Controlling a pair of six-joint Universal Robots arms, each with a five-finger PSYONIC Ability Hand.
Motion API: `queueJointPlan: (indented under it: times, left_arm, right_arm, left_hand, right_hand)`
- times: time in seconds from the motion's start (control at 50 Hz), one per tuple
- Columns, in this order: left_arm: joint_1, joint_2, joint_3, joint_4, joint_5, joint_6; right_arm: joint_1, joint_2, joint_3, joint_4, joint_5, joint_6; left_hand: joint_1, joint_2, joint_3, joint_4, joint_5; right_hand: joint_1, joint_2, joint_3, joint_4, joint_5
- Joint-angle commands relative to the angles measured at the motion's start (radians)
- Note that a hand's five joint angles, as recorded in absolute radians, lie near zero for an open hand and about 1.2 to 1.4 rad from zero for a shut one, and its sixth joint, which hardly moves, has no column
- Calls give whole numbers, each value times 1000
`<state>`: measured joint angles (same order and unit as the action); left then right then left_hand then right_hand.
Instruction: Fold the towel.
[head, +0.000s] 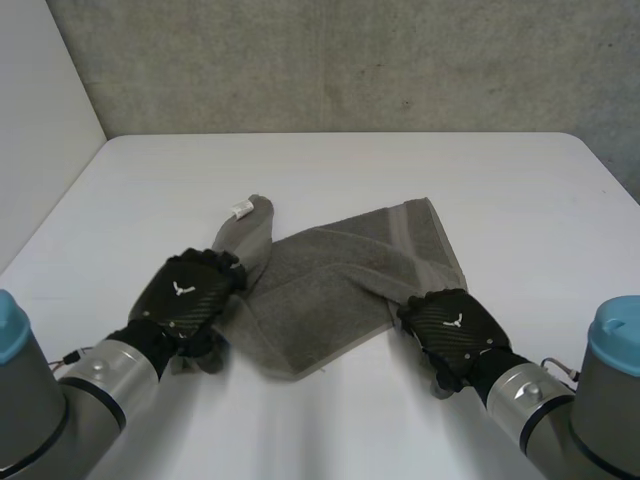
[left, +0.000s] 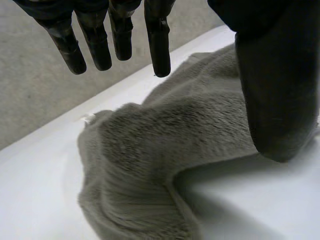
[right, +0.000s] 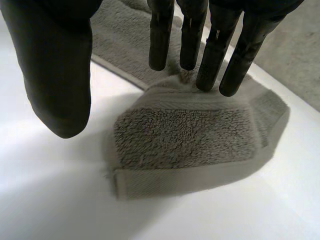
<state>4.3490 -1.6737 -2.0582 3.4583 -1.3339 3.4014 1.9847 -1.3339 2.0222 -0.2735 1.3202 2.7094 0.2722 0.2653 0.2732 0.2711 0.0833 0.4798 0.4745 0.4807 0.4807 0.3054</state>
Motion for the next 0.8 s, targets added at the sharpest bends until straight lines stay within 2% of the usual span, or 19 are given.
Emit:
queueJointPlan:
  times: [0.02,0.28,0.44,0.48,0.5,0.54,0.8]
  left_arm:
    - [-25,-79,9,-8,-1,3]
    - [-25,-208,61,2,-8,3]
    - [-25,-287,121,4,-13,3]
    - [-23,-296,133,10,-13,3]
    - [-23,-302,144,21,-14,3]
    - [-22,-307,151,34,-16,1]
    - [-19,-333,187,124,-110,3]
  right_arm:
    - [17,65,-14,-35,16,-5]
    - [17,124,-39,-115,99,-33]
    - [8,164,-62,-156,134,-103]
    - [3,164,-69,-158,148,-114]
    - [3,164,-69,-158,148,-114]
    - [3,156,-73,-158,148,-114]
    - [-66,90,-59,-156,137,-99]
  left_hand:
    - [0,7,-1,1,14]
    - [-12,-5,-13,-11,3]
    - [-9,-2,-10,-8,6]
    - [-6,1,-7,-5,9]
    - [-6,1,-7,-5,9]
    - [-3,4,-4,-2,11]
    - [0,7,-1,1,14]
  right_hand:
    - [10,16,9,9,10]
    - [148,154,147,147,148]
    - [489,494,488,488,489]
    - [731,737,730,730,731]
    - [733,738,732,732,732]
    - [916,921,915,915,916]
    - [916,922,916,916,916]
